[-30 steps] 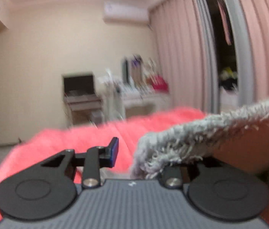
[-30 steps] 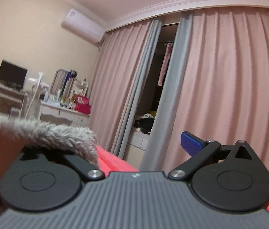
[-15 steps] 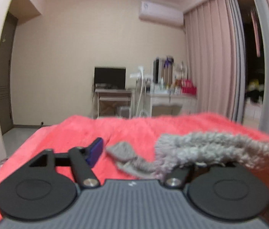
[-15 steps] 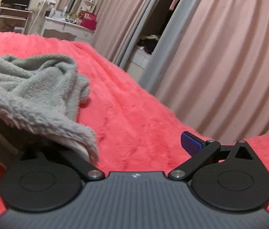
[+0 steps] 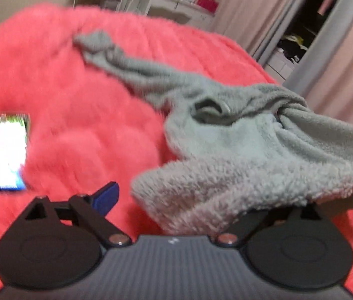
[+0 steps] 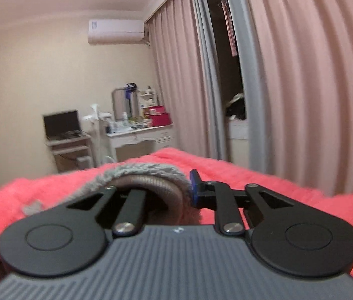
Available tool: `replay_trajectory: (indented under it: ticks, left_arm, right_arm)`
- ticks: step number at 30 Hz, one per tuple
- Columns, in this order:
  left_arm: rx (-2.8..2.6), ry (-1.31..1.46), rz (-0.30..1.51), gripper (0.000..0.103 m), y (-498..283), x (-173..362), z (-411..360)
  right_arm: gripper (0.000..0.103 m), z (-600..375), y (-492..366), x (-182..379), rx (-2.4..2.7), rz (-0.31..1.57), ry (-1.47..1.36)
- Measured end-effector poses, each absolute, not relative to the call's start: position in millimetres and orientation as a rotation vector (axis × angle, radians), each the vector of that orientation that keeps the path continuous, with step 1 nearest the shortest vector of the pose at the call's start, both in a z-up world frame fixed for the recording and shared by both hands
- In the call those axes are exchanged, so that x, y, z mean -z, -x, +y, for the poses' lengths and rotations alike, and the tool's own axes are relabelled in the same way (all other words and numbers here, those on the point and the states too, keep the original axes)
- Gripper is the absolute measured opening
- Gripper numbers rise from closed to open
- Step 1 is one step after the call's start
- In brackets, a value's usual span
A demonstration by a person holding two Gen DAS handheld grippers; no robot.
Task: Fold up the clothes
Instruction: 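Lift the sweater high with both grippers holding the hem edges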
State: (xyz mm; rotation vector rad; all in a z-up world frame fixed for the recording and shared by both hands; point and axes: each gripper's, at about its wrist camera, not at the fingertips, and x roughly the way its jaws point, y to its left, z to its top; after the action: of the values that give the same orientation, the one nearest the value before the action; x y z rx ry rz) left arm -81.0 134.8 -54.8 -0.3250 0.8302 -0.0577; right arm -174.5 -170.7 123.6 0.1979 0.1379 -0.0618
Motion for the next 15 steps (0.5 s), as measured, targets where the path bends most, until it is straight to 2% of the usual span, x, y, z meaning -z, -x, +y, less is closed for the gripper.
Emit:
replay_trajectory:
  ticks: [1, 2, 4, 9, 11, 15]
  left_arm:
    - [0.053, 0.304, 0.823, 0.081, 80.3, 59.5, 132.9]
    - [0.056, 0.262, 0.789, 0.061, 80.0, 56.8, 133.9]
    - [0.056, 0.212, 0.744, 0.037, 71.1, 43.4, 139.2]
    - [-0.029, 0.243, 0.559, 0.035, 66.1, -20.1, 163.6]
    - [-0.106, 0.205, 0.416, 0.037, 64.6, -51.6, 171.1]
    - [-0.193, 0.199, 0.242, 0.037, 56.7, -88.1, 175.1]
  right_arm:
    - [0.017, -173.2, 178.8, -123.0, 0.055, 0.136, -0.212]
    - [0.017, -174.5, 180.6, -122.9, 0.053, 0.134, -0.216]
    - [0.017, -176.1, 185.6, -125.9, 0.051, 0.121, -0.219]
    - [0.017, -155.3, 170.1, -147.5, 0.106, 0.063, 0.018]
    - [0.017, -143.0, 160.3, -153.6, 0.188, 0.035, 0.165]
    - [0.017, -138.8, 128.0, -174.6, 0.164, 0.034, 0.172]
